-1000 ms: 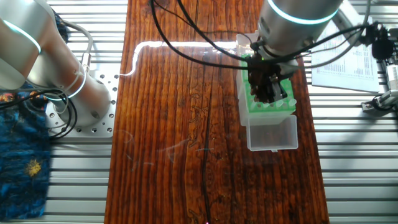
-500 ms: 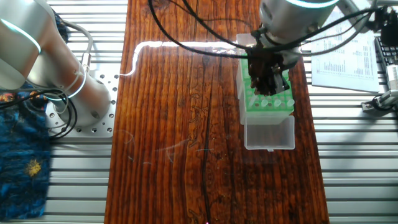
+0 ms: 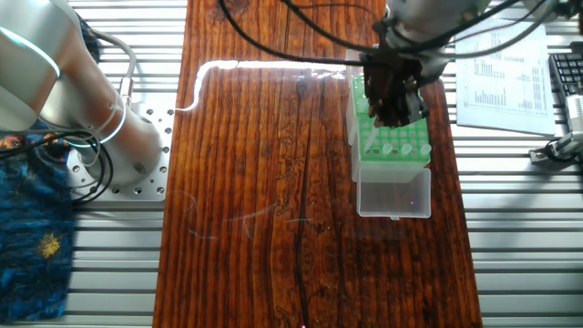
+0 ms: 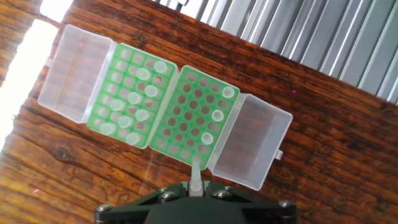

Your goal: Transfer all large pipette tips from one holder to another

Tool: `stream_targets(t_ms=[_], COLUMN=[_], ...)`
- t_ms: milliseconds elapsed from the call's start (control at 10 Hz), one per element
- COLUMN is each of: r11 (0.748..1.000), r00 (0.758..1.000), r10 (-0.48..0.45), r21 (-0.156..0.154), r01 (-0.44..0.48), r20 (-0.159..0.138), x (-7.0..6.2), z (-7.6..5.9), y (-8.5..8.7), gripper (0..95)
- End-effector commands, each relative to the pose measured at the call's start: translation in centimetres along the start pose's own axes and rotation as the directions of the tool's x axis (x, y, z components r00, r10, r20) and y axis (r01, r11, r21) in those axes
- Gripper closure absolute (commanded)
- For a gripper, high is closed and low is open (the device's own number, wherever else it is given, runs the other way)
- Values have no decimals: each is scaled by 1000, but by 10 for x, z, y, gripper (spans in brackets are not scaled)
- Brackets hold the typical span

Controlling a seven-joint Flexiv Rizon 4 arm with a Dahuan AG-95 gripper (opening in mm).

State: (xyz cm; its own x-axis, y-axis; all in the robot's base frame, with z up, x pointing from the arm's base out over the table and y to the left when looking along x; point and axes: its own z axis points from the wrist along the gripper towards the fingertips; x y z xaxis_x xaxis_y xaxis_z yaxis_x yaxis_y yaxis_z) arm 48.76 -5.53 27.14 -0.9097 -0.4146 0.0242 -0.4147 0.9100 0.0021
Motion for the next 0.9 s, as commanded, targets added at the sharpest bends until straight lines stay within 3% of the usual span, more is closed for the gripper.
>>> stream_targets(t_ms=[100, 400, 700, 900], r11=[1000, 1000, 996, 987], r00=[1000, 1000, 996, 987], r10=[-3, -25, -92, -160], r21=[-5, -8, -13, -9], r01=[3, 25, 92, 160], r20=[0, -1, -7, 7], x=[0, -6, -20, -40], z=[-5, -24, -55, -75], y=[2, 9, 25, 40], gripper=[950, 950, 950, 950])
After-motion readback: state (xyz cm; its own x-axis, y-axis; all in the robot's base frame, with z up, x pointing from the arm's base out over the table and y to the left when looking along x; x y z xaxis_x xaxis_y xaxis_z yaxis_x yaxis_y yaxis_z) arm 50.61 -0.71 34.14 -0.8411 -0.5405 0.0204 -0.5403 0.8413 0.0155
